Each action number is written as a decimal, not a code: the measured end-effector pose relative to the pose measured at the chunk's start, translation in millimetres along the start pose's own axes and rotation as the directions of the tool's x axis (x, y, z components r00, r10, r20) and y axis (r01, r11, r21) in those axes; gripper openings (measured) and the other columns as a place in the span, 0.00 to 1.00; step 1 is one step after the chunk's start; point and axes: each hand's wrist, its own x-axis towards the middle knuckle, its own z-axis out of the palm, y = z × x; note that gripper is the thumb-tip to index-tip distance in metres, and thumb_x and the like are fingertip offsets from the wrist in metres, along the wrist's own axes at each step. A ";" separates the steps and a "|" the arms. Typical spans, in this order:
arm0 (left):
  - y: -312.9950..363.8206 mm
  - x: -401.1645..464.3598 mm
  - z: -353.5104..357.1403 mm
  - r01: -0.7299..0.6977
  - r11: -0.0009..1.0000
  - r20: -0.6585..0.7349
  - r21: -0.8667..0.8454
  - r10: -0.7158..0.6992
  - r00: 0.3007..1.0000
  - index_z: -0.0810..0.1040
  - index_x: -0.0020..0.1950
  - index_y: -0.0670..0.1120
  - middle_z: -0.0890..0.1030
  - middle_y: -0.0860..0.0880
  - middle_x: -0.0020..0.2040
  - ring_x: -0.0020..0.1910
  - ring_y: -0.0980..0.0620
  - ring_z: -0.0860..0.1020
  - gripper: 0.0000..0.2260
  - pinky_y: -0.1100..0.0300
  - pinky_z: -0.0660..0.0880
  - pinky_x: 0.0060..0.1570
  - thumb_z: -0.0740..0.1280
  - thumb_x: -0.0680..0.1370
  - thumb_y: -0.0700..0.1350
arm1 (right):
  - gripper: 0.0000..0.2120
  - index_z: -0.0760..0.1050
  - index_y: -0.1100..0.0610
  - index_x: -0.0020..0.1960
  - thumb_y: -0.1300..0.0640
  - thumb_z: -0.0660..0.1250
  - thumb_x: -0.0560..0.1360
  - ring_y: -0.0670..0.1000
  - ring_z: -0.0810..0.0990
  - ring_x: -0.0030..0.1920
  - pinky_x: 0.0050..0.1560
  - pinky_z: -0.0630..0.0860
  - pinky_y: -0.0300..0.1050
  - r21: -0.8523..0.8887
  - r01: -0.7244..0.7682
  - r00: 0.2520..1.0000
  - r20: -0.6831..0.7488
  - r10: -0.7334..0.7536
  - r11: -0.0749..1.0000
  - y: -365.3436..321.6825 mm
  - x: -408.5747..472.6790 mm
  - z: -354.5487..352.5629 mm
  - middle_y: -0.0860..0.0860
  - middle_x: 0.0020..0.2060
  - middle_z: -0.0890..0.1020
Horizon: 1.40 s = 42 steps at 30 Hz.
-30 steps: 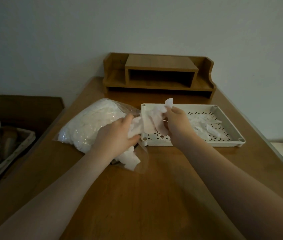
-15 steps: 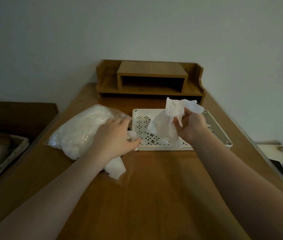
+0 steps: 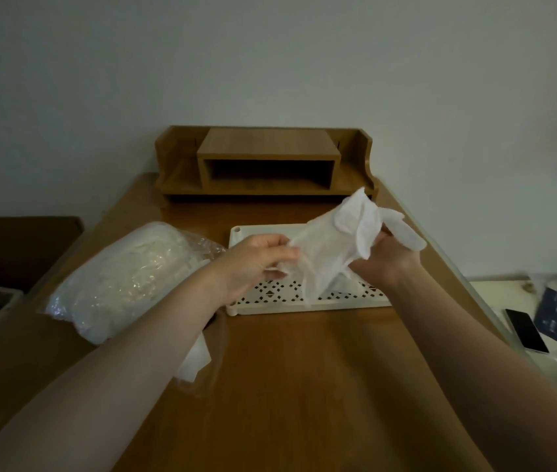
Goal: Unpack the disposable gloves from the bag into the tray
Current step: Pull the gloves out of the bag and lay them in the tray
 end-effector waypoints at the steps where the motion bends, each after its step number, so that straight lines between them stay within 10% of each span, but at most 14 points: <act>1: 3.4 2.9 -2.1 -0.030 0.999 -0.015 -0.025 0.029 0.999 0.76 0.42 0.45 0.81 0.52 0.40 0.46 0.53 0.78 0.05 0.57 0.75 0.53 0.64 0.78 0.40 | 0.26 0.74 0.72 0.52 0.56 0.43 0.81 0.71 0.78 0.47 0.53 0.75 0.61 -0.091 -0.012 1.000 -0.022 0.010 0.996 -3.2 1.6 -4.6 0.74 0.48 0.77; 5: 22.5 12.9 -8.3 -0.100 0.995 -0.023 0.013 0.101 0.995 0.75 0.40 0.45 0.78 0.51 0.36 0.38 0.54 0.76 0.07 0.62 0.72 0.41 0.63 0.78 0.39 | 0.13 0.73 0.59 0.60 0.60 0.55 0.79 0.53 0.77 0.48 0.42 0.73 0.46 -0.572 0.045 0.801 -0.469 -0.372 0.819 -20.1 7.8 -7.6 0.56 0.57 0.78; 8: 39.0 19.7 -7.2 -0.073 0.987 0.065 0.145 0.064 0.996 0.75 0.41 0.46 0.77 0.49 0.38 0.39 0.51 0.76 0.07 0.61 0.71 0.40 0.62 0.78 0.41 | 0.18 0.69 0.55 0.67 0.63 0.55 0.78 0.50 0.72 0.58 0.53 0.70 0.45 -0.825 0.282 0.829 -0.047 -0.557 0.489 -19.5 11.9 6.3 0.51 0.62 0.74; 12: 58.3 27.3 -3.9 -0.061 0.962 0.110 0.265 0.032 0.993 0.76 0.39 0.47 0.75 0.46 0.39 0.40 0.47 0.73 0.02 0.59 0.69 0.38 0.64 0.71 0.43 | 0.19 0.73 0.53 0.64 0.62 0.59 0.74 0.50 0.76 0.62 0.65 0.69 0.48 -0.803 0.547 0.835 0.542 -0.094 0.234 -22.6 5.9 32.0 0.50 0.57 0.80; 19: 73.3 29.9 -18.7 -0.115 0.932 -0.042 0.344 0.138 0.990 0.77 0.39 0.46 0.76 0.49 0.35 0.34 0.53 0.73 0.10 0.63 0.70 0.33 0.60 0.77 0.37 | 0.06 0.78 0.64 0.50 0.61 0.66 0.75 0.54 0.81 0.43 0.46 0.78 0.44 -0.892 0.448 0.843 0.443 0.304 0.056 -41.1 11.9 36.0 0.56 0.43 0.82; 27: 61.4 60.9 -25.1 -0.093 0.792 -0.101 0.604 0.192 0.976 0.80 0.47 0.50 0.81 0.53 0.44 0.45 0.55 0.78 0.05 0.58 0.74 0.50 0.64 0.78 0.44 | 0.13 0.78 0.66 0.51 0.55 0.68 0.75 0.61 0.81 0.51 0.59 0.76 0.57 -0.929 0.352 0.929 0.331 0.167 -0.114 -81.6 33.0 20.9 0.61 0.49 0.82; 34: 52.4 100.8 -20.2 -0.160 0.717 -0.172 0.679 0.366 0.915 0.78 0.49 0.49 0.80 0.54 0.41 0.37 0.62 0.77 0.03 0.64 0.72 0.38 0.64 0.79 0.44 | 0.14 0.74 0.62 0.47 0.51 0.67 0.75 0.55 0.73 0.41 0.43 0.71 0.47 -0.683 0.271 0.817 0.536 -0.213 -0.679 -91.7 56.3 23.5 0.56 0.39 0.76; 42: -2.0 96.8 -29.8 -0.091 0.350 0.086 0.932 0.030 0.996 0.69 0.38 0.55 0.79 0.50 0.51 0.45 0.52 0.76 0.10 0.55 0.74 0.45 0.67 0.75 0.42 | 0.12 0.68 0.52 0.62 0.57 0.59 0.79 0.54 0.77 0.56 0.65 0.66 0.47 -0.092 0.275 0.883 0.419 0.213 -0.957 -52.0 53.1 -28.4 0.48 0.53 0.80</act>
